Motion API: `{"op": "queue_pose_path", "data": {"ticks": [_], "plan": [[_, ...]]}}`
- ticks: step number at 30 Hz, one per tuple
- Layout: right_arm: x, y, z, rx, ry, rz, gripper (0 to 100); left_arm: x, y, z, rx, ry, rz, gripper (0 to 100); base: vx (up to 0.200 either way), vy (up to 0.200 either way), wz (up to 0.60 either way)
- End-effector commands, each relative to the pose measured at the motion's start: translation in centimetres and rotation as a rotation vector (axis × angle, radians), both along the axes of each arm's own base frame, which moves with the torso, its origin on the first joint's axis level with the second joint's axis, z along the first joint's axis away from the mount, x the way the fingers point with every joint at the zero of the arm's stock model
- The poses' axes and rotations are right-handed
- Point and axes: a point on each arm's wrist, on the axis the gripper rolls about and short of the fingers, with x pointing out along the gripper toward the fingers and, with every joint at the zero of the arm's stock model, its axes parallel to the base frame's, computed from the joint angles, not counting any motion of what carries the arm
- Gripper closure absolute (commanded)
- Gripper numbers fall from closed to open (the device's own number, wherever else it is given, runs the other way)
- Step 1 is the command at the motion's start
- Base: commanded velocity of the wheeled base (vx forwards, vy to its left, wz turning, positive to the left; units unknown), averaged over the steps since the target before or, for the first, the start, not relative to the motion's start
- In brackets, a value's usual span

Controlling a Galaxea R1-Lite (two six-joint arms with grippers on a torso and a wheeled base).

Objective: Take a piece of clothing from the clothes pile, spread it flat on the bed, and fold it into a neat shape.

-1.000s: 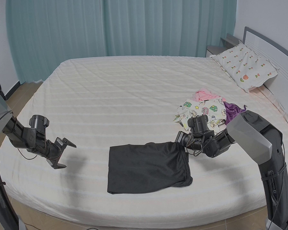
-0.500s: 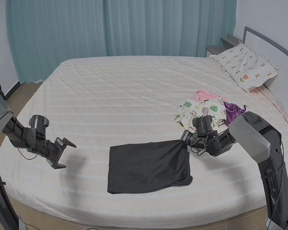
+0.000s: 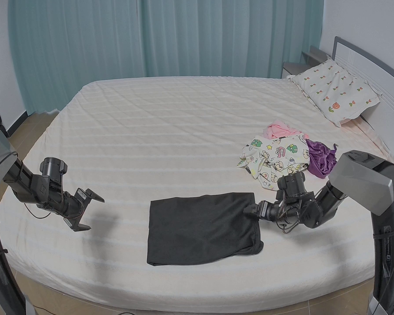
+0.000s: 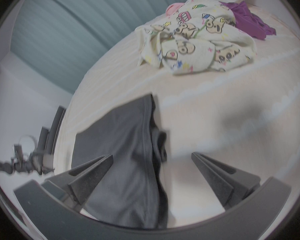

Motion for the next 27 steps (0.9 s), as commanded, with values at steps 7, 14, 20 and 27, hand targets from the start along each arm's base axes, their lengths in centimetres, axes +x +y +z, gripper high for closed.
{"op": "queue_pose_path", "data": {"ticks": [7, 14, 20, 27], "plan": [[-7.2, -1.0, 1.1, -0.033, 0.024, 0.327, 0, 0.0, 0.0, -0.1, 0.0, 0.001, 0.0, 0, 0.0, 0.0, 0.0], [-7.4, 0.2, -0.5, -0.049, 0.056, 0.362, 100, 0.0, 0.0, -0.1, 0.0, 0.001, 0.0, 0, 0.0, 0.0, 0.0], [-7.6, -0.1, -0.8, -0.072, 0.065, 0.379, 100, 0.0, 0.0, 0.0, -0.002, 0.0, 0.0, 0, 0.0, 0.0, 0.0], [-8.2, -1.0, -0.5, -0.09, 0.069, 0.382, 100, 0.0, 0.0, 0.0, 0.0, 0.0, 0.0, 0, 0.0, 0.0, 0.0]]}}
